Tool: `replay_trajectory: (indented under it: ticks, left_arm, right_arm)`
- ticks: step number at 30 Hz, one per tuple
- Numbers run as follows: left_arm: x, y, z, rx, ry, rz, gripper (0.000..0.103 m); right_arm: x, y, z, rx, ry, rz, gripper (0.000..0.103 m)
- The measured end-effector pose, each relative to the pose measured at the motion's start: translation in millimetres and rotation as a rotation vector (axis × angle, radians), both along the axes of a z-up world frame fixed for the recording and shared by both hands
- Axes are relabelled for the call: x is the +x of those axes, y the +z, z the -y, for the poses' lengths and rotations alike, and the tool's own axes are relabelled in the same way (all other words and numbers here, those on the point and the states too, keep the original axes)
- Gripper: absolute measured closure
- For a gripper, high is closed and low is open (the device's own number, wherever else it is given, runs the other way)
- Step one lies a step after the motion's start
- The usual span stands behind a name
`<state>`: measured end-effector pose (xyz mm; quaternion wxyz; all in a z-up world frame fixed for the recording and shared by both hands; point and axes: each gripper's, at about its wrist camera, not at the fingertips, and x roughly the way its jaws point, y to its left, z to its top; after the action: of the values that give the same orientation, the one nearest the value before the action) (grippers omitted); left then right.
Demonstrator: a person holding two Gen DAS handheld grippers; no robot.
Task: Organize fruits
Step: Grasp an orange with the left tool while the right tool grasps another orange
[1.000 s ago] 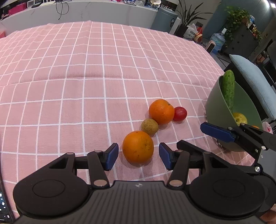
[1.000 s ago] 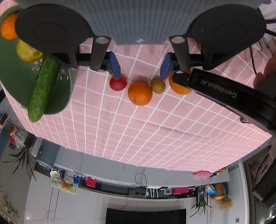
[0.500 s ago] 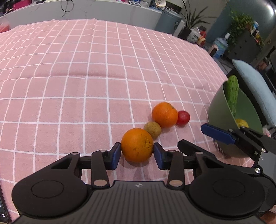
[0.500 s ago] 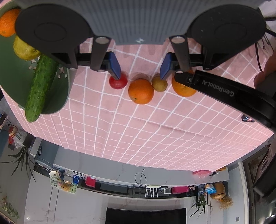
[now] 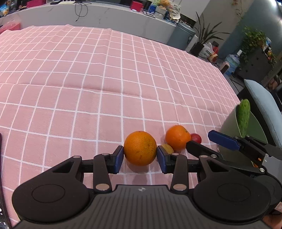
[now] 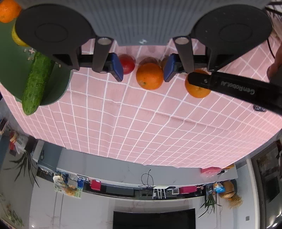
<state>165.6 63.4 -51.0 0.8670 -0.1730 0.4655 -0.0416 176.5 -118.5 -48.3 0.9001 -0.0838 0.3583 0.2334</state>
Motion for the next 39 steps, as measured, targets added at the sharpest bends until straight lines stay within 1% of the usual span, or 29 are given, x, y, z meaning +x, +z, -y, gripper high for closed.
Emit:
replay_trajectory:
  ticks: [7,13,15,17,25,29,33,39]
  left_arm:
    - [2,-3,0,0.016,0.017,0.006,0.057]
    - [4,-5,-2,0.012,0.022,0.003,0.057]
    - [4,-6,-2,0.012,0.018,0.0,0.057]
    - [4,-7,-1,0.016,0.015,-0.003,0.057]
    - [5,-7,0,0.019,0.008,0.003,0.057]
    - [2,-4,0,0.014,0.017,0.014,0.057]
    - [-2,2,-2,-0.002,0.031,0.032,0.057]
    - [-10,27,5,-0.003,0.026,0.081,0.057]
  right_arm:
    - [18,-8,-6,0.042,-0.013,-0.059,0.056]
    - [29,-16,-10,0.067,-0.015,-0.106,0.057]
    - [32,-19,-11,0.074,-0.016,-0.119,0.06]
    - [33,-21,-12,0.079,-0.01,-0.127,0.062]
    - [32,-23,-10,0.083,-0.009,-0.121,0.065]
    - [25,-14,-9,0.08,-0.002,-0.086,0.066]
    - [15,4,-3,0.098,0.002,-0.048,0.066]
    - [3,36,19,0.143,-0.031,0.0,0.066]
